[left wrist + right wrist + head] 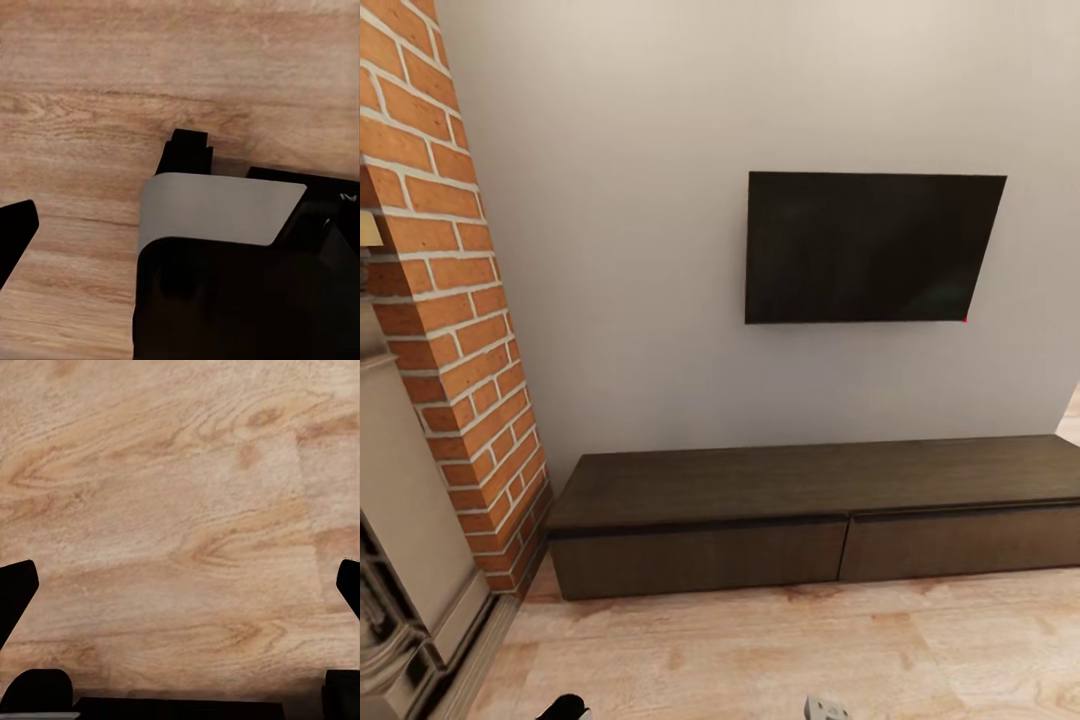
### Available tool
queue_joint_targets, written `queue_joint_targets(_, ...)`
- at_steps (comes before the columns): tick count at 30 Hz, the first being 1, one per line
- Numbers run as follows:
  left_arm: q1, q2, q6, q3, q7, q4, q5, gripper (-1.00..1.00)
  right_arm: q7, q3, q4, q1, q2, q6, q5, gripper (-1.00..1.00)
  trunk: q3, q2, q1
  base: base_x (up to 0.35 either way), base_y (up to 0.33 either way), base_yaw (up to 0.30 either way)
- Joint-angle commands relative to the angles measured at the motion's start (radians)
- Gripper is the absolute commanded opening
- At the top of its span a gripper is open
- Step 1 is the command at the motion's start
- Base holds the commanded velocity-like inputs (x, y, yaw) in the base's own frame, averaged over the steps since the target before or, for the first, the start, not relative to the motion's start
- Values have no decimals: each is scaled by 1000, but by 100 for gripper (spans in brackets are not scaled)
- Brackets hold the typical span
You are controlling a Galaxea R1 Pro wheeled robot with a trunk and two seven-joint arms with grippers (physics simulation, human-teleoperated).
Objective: Place each of the two pumpkins and all three candles from the living room inside a cabinet in the living room (use any cabinet), then make sure every cabinet is closed, and position the cauldron so it is next to a table in the living room.
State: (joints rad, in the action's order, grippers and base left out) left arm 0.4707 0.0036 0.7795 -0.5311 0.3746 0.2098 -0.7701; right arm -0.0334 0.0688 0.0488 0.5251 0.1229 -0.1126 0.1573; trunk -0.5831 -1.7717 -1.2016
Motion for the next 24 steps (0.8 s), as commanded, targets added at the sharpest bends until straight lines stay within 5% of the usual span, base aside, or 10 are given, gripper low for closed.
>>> queue_joint_targets(1, 0, 1, 3, -4, 8, 2, -11, 100, -2, 6, 2, -1, 0, 0, 5, 100, 2, 7, 4, 0, 0, 0)
queue_joint_targets(9, -11, 2, -47, -4, 7, -30, -11, 100, -2, 6, 2, -25, 0, 0, 4, 100, 27, 63, 35, 0, 0, 0)
queue_joint_targets(16, -43, 3, -220, -6, 4, -109, 4, 100, -2, 6, 2, -112, -1, 108, 3, 100, 49, 112, 62, 0, 0, 0)
queue_joint_targets(21, -106, 2, -402, -16, 3, -121, 117, 100, 5, 6, 2, -155, -2, 213, 3, 100, 65, 147, 81, 0, 0, 0)
queue_joint_targets(24, -129, 2, -473, -17, 3, -122, 145, 100, 35, 6, 2, -180, -12, 232, 4, 100, 74, 168, 92, 0, 0, 0)
